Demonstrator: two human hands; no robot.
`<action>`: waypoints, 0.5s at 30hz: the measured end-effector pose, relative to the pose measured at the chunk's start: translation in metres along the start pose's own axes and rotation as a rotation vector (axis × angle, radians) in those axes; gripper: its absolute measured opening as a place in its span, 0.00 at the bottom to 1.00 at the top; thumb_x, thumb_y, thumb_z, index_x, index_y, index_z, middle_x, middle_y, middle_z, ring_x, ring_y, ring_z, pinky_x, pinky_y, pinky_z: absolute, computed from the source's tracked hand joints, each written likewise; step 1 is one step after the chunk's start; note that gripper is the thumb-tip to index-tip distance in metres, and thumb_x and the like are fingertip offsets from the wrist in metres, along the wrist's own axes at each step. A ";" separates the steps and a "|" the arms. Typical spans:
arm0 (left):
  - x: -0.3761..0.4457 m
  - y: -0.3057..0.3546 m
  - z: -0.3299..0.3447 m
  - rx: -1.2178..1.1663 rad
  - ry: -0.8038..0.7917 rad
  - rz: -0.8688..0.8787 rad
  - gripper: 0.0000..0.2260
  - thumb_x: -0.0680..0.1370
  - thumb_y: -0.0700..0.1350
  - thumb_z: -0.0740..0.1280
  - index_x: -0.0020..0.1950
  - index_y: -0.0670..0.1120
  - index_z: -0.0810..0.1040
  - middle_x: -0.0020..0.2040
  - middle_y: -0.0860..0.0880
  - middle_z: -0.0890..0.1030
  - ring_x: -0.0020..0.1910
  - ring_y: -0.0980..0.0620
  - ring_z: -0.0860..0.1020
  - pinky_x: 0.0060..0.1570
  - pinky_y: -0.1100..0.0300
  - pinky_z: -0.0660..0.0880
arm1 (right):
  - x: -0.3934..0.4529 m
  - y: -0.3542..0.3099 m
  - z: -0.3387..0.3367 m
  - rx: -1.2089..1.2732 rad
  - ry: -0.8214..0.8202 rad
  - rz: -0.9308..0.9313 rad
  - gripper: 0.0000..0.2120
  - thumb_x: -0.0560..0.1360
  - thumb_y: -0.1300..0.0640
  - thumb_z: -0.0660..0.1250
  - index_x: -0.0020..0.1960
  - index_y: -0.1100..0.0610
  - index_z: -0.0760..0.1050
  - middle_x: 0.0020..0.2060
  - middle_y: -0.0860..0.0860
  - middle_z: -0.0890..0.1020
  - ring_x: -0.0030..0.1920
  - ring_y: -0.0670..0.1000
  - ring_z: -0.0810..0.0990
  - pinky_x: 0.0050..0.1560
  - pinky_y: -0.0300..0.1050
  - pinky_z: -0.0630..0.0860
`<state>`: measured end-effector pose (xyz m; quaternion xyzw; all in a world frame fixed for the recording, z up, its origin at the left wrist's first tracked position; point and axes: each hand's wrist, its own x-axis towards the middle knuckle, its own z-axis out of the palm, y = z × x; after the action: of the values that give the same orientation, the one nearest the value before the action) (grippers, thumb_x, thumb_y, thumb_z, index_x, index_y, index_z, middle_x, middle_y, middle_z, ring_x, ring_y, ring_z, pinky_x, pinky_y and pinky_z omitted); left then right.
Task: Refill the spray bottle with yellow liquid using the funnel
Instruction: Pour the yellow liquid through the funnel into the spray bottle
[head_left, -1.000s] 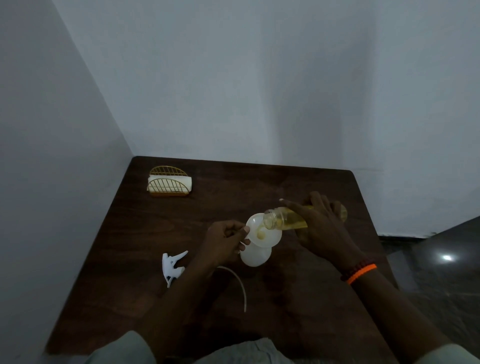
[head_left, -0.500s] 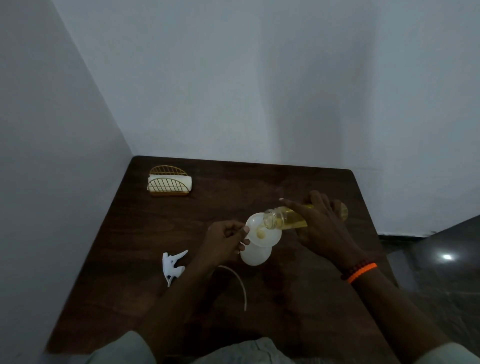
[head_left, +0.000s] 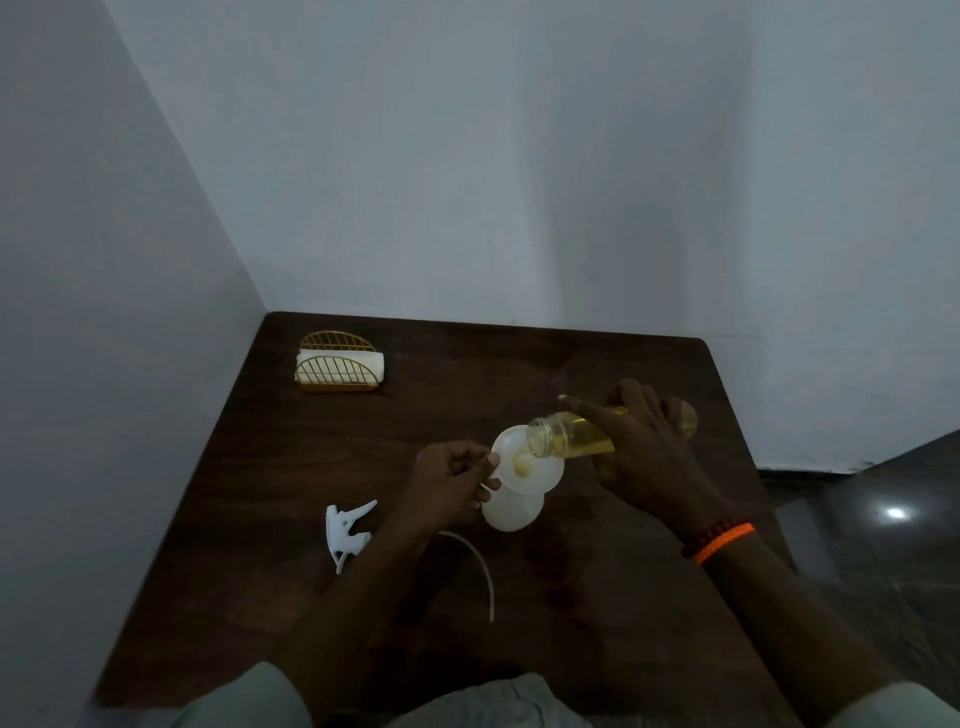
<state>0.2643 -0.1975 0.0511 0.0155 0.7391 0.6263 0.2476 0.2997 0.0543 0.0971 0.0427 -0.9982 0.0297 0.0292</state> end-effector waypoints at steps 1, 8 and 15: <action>0.000 0.000 0.000 0.000 0.000 0.002 0.07 0.80 0.46 0.69 0.53 0.44 0.83 0.41 0.46 0.87 0.38 0.51 0.83 0.36 0.61 0.79 | 0.000 0.000 0.000 -0.002 0.000 0.001 0.39 0.67 0.49 0.75 0.74 0.38 0.64 0.57 0.53 0.69 0.57 0.54 0.69 0.59 0.55 0.64; -0.001 0.001 0.000 0.003 0.003 0.005 0.07 0.80 0.46 0.69 0.53 0.44 0.83 0.41 0.46 0.86 0.37 0.52 0.83 0.35 0.63 0.79 | 0.002 -0.001 0.000 0.007 -0.002 0.005 0.38 0.67 0.48 0.74 0.74 0.38 0.64 0.57 0.52 0.68 0.57 0.54 0.69 0.61 0.56 0.65; 0.000 0.000 0.001 -0.013 -0.003 -0.010 0.07 0.79 0.46 0.69 0.53 0.45 0.83 0.40 0.46 0.86 0.36 0.53 0.83 0.36 0.61 0.79 | 0.001 -0.002 0.000 -0.008 0.003 0.010 0.39 0.66 0.48 0.75 0.74 0.38 0.65 0.59 0.53 0.69 0.59 0.55 0.69 0.61 0.56 0.64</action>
<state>0.2643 -0.1967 0.0511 0.0111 0.7346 0.6300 0.2518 0.2993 0.0527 0.0976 0.0374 -0.9985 0.0258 0.0305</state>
